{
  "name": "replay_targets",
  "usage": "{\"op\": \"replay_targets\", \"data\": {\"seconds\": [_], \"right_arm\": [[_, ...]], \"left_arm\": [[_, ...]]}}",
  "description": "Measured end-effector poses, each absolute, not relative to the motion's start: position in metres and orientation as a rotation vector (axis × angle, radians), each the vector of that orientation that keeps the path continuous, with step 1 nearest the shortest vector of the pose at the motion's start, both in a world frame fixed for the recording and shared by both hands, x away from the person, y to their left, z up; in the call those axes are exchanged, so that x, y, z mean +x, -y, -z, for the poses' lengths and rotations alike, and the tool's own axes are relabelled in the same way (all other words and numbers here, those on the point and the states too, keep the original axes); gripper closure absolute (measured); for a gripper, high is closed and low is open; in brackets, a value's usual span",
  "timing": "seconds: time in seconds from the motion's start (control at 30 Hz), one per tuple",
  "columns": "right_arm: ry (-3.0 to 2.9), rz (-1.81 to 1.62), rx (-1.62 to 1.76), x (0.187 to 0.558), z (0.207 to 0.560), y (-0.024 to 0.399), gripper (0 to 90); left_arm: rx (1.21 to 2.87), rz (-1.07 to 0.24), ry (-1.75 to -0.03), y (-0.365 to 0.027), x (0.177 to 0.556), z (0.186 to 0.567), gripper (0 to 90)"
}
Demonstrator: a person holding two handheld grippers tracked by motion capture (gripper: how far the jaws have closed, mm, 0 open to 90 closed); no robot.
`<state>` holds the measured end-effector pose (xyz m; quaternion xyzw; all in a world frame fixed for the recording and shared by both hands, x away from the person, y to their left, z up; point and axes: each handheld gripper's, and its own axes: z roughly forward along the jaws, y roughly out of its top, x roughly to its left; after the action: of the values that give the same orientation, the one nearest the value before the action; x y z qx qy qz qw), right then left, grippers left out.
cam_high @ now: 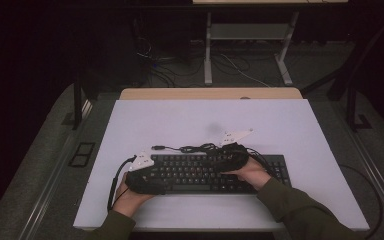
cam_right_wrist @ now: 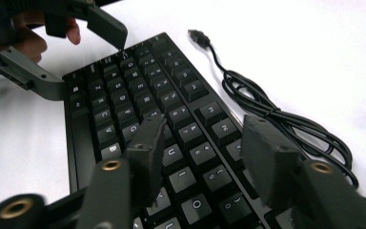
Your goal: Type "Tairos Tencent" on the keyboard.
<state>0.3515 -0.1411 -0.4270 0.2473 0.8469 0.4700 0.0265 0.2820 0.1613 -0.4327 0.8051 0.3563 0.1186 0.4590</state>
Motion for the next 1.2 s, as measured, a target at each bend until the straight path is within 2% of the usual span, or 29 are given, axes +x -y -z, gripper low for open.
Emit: {"op": "replay_targets", "data": {"seconds": [0.2,0.43,0.7,1.2], "right_arm": [[-2.647,-1.411,0.762,0.351,0.429,0.14,63.9],[-2.694,-1.385,0.731,0.349,0.431,0.136,75.4],[-2.734,-1.357,0.709,0.349,0.432,0.133,88.2],[-2.77,-1.301,0.7,0.348,0.436,0.129,89.5]], "left_arm": [[1.986,-0.287,-0.872,-0.161,0.282,0.433,10.1],[1.978,-0.298,-0.888,-0.159,0.282,0.433,0.1],[1.988,-0.309,-0.884,-0.158,0.282,0.434,0.0],[2.0,-0.311,-0.873,-0.159,0.282,0.436,0.0]]}}
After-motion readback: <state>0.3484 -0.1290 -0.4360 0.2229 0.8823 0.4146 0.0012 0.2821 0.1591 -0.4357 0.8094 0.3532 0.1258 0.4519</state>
